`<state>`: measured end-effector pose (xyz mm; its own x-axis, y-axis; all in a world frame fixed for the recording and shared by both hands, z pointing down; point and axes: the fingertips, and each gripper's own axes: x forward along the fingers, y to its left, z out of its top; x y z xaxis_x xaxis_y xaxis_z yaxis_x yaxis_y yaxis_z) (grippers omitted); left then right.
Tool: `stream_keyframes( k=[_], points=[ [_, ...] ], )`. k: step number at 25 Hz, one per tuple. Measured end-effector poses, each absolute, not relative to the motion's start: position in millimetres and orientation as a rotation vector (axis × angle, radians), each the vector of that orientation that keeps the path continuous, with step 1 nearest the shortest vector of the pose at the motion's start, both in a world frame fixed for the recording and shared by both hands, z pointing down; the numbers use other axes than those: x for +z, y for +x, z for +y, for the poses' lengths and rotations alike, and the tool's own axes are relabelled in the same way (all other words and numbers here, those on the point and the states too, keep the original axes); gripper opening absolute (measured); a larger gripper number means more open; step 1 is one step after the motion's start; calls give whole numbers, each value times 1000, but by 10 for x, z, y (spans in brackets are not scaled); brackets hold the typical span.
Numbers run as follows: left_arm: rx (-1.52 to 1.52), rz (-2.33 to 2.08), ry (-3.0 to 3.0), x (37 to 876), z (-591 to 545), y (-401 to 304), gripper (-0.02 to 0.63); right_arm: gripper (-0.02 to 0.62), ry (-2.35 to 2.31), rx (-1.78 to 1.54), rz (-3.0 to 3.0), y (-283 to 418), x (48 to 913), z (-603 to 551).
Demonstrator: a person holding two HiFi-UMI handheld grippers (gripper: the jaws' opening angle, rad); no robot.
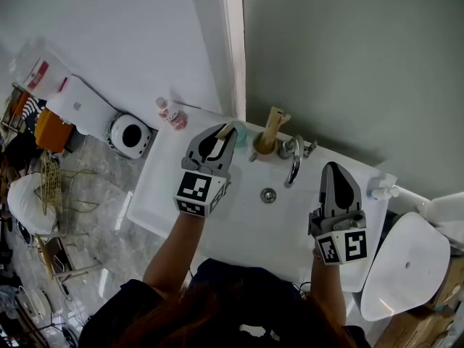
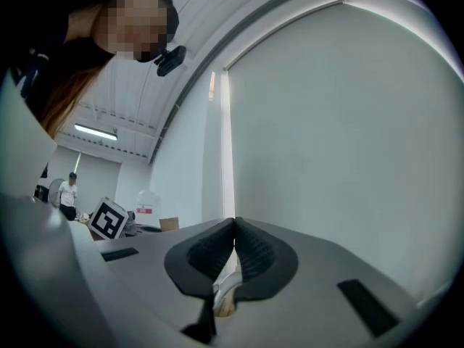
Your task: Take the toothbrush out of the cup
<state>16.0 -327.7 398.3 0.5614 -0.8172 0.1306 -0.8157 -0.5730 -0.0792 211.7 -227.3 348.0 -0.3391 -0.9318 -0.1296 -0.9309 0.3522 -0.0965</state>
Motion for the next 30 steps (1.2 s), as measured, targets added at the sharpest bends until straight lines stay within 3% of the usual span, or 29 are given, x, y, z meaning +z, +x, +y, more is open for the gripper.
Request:
stream_keyframes(
  k=[13, 30],
  points=[
    [-144, 1502, -2726, 3471, -2576, -52, 74, 15, -1690, 62, 2431, 2153, 3264, -1818],
    [-154, 1560, -2652, 3384, -1909, -60, 74, 15, -1603, 84, 2482, 2233, 3203, -1439]
  ],
)
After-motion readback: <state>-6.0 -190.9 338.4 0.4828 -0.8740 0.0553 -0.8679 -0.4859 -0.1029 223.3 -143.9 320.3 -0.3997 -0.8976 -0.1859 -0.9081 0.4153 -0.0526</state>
